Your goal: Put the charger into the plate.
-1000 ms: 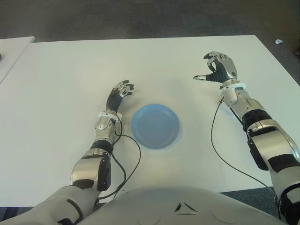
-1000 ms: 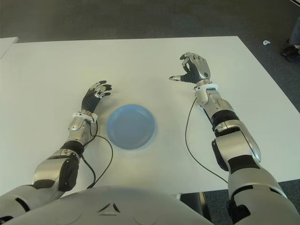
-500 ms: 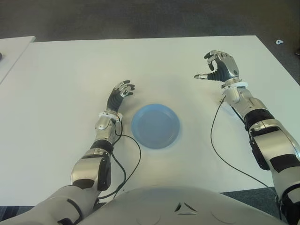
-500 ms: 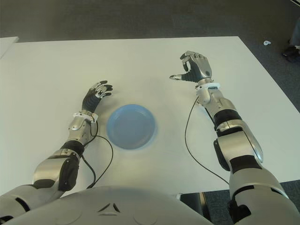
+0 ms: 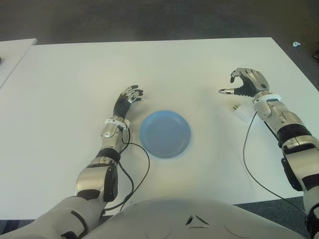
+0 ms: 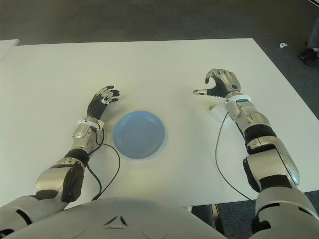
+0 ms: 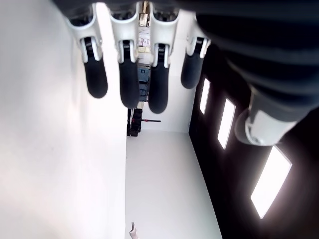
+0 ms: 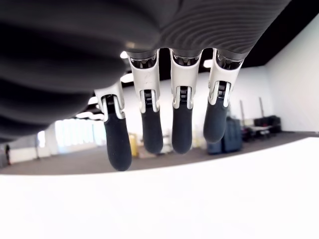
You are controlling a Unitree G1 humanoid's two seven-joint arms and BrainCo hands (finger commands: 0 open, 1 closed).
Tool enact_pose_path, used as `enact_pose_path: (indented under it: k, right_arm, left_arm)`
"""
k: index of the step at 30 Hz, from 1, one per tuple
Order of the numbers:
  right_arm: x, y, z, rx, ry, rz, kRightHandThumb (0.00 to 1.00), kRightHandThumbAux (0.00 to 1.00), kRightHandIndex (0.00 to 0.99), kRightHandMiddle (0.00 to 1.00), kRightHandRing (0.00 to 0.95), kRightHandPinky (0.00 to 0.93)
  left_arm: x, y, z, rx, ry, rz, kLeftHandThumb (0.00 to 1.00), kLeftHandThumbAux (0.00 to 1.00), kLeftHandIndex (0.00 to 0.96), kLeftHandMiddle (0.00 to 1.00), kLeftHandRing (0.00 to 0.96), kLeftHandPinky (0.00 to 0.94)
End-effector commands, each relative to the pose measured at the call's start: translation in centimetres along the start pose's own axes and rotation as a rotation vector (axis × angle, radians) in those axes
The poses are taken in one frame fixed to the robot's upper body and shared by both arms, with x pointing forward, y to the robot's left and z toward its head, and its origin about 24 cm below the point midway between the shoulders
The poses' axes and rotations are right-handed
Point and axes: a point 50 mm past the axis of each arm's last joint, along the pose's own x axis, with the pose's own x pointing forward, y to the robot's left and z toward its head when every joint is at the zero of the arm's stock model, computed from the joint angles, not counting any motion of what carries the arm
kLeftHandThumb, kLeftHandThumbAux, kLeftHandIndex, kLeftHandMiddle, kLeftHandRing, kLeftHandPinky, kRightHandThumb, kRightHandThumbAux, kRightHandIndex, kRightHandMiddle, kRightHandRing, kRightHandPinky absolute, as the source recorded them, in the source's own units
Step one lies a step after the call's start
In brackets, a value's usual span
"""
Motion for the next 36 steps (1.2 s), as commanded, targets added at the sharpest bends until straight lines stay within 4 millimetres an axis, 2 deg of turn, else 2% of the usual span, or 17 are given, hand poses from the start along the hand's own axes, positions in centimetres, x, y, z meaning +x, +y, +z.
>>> enact_pose_path:
  k: [1, 11, 24, 28, 36]
  right_arm:
    - [-0.6, 0.7, -0.4, -0.039, 0.116, 0.073, 0.352, 0.236, 0.002, 0.005, 0.005, 0.007]
    - [-2.6, 1.1, -0.3, -0.028, 0.280, 0.139, 0.401, 0.147, 0.000, 0.000, 0.000, 0.000]
    - [-4.3, 1.1, 0.3, 0.054, 0.397, 0.052, 0.433, 0.112, 0.000, 0.000, 0.000, 0.000]
    - [-4.8, 1.1, 0.3, 0.120, 0.432, 0.011, 0.420, 0.113, 0.000, 0.000, 0.000, 0.000]
    - [-6.0, 1.4, 1.3, 0.216, 0.476, -0.067, 0.332, 0.124, 0.000, 0.000, 0.000, 0.000]
  left_arm:
    - [-0.5, 0.0, -1.1, -0.019, 0.073, 0.000, 0.007, 0.553, 0.244, 0.327, 0.306, 0.294]
    - [-0.5, 0.0, -1.1, -0.018, 0.077, 0.004, 0.035, 0.551, 0.248, 0.319, 0.302, 0.289]
    - [-0.5, 0.2, -1.1, -0.029, 0.081, -0.002, 0.042, 0.564, 0.256, 0.315, 0.301, 0.289]
    - [-0.5, 0.2, -1.1, -0.038, 0.086, 0.002, 0.048, 0.563, 0.253, 0.311, 0.298, 0.288]
    - [-0.5, 0.3, -1.1, -0.046, 0.081, -0.008, 0.061, 0.566, 0.255, 0.317, 0.301, 0.292]
